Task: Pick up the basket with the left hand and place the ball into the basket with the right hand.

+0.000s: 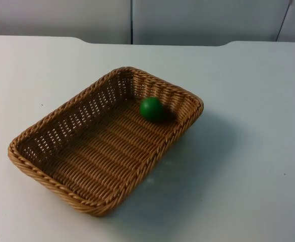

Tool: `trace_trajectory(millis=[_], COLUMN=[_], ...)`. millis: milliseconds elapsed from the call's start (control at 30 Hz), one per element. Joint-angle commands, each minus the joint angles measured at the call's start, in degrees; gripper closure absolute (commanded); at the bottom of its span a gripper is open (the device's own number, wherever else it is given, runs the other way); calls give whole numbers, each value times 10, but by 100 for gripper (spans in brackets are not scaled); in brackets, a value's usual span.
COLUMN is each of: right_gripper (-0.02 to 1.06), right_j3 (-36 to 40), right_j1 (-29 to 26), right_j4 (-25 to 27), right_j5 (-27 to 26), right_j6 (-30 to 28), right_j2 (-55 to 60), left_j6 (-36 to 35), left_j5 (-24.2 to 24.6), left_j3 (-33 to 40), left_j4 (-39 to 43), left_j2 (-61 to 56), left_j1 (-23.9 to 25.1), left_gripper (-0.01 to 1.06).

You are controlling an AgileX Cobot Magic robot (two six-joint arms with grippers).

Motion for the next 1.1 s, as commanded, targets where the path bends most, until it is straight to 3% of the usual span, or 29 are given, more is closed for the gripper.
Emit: trace_trajectory(millis=[0, 133, 167, 300, 333, 433, 500, 600, 667, 700, 833, 967, 1067], right_gripper=[105, 105, 105, 105, 105, 105, 105, 105, 105, 105, 105, 105, 105], right_j3=[1, 1, 1, 1, 1, 1, 1, 1, 1, 1, 1, 1, 1], right_j1=[-2, -2, -2, -2, -2, -2, -2, -2, -2, -2, -2, -2, -2], right_j4=[-6, 37, 37, 101, 101, 157, 178, 281, 360, 360, 485, 528, 531], right_j5=[0, 24, 24, 61, 61, 71, 77, 112, 147, 147, 223, 252, 252], right_j6=[1, -18, -18, -65, -65, -101, -121, -192, -246, -246, -326, -335, -335], right_j2=[-38, -92, -92, -120, -120, -135, -138, -146, -148, -148, -148, -148, -148], left_j6=[-6, -6, -6, -35, -35, -49, -49, -57, -102, -102, -203, -266, -289], left_j5=[13, -33, -33, -81, -81, -86, -84, -73, -59, -59, -10, 24, 35], left_j3=[7, 109, 109, 242, 242, 316, 330, 372, 391, 391, 408, 415, 421], left_j4=[-1, -5, -5, 1, 1, 3, 5, 31, 64, 64, 168, 226, 249], left_j2=[-70, -251, -251, -448, -448, -591, -631, -723, -768, -768, -830, -850, -850], left_j1=[-5, -31, -31, -36, -36, -36, -36, -36, -36, -36, -36, -36, -36], left_gripper=[105, 105, 105, 105, 105, 105, 105, 105, 105, 105, 105, 105, 105])
